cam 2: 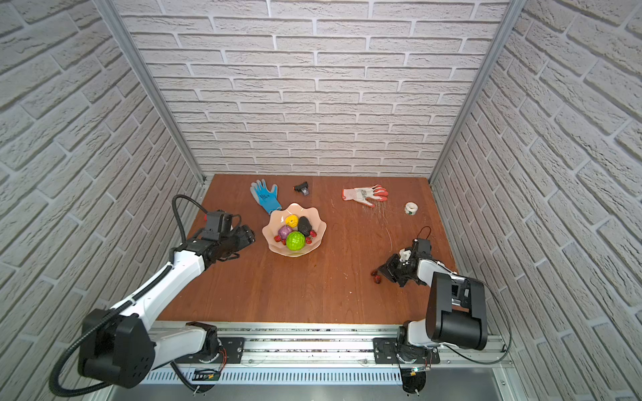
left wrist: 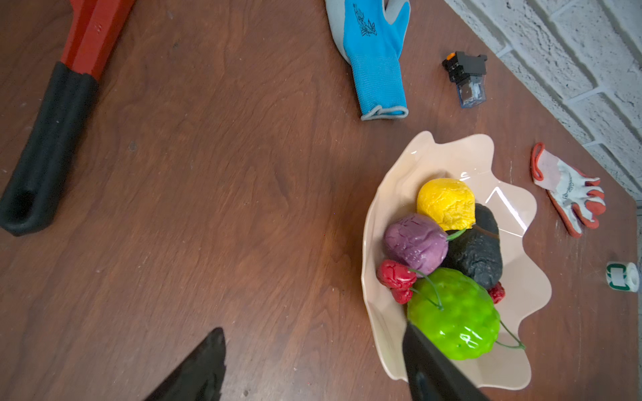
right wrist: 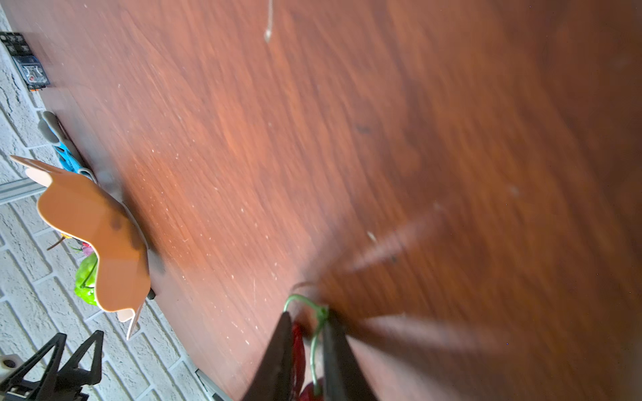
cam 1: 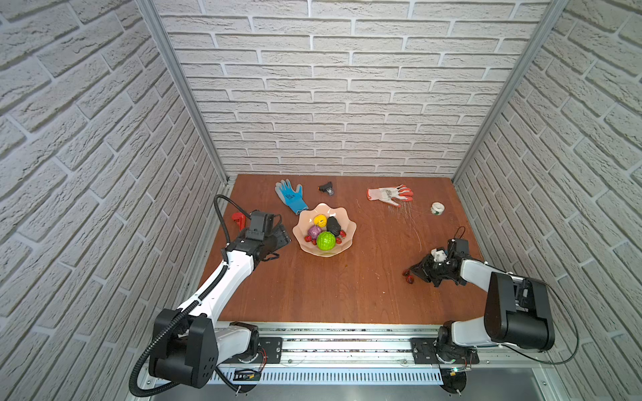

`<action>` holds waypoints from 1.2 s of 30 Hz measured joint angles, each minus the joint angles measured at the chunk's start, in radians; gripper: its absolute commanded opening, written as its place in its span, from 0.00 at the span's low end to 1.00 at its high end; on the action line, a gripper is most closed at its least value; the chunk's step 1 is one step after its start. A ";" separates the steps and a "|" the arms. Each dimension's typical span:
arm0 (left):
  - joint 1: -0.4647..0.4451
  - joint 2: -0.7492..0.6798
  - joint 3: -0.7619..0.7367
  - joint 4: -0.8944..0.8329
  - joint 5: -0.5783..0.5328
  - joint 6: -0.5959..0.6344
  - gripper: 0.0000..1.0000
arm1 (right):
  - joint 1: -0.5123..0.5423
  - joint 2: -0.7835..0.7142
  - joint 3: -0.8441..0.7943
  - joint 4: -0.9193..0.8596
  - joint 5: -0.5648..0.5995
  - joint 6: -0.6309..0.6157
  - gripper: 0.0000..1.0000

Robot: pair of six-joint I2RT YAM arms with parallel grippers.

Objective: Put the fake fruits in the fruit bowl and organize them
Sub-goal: 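Lift the cherry pair and carry it to the bowl with the right gripper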

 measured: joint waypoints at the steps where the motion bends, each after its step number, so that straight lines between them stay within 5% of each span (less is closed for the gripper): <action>1: 0.000 0.000 0.000 -0.002 0.000 0.000 0.80 | 0.000 0.006 0.000 0.008 -0.003 -0.001 0.12; 23: 0.000 0.005 0.006 -0.009 -0.003 0.000 0.80 | 0.034 -0.181 0.091 -0.154 0.085 -0.053 0.05; 36: -0.001 0.002 0.008 -0.023 -0.007 0.000 0.79 | 0.312 -0.193 0.378 -0.239 0.145 -0.038 0.06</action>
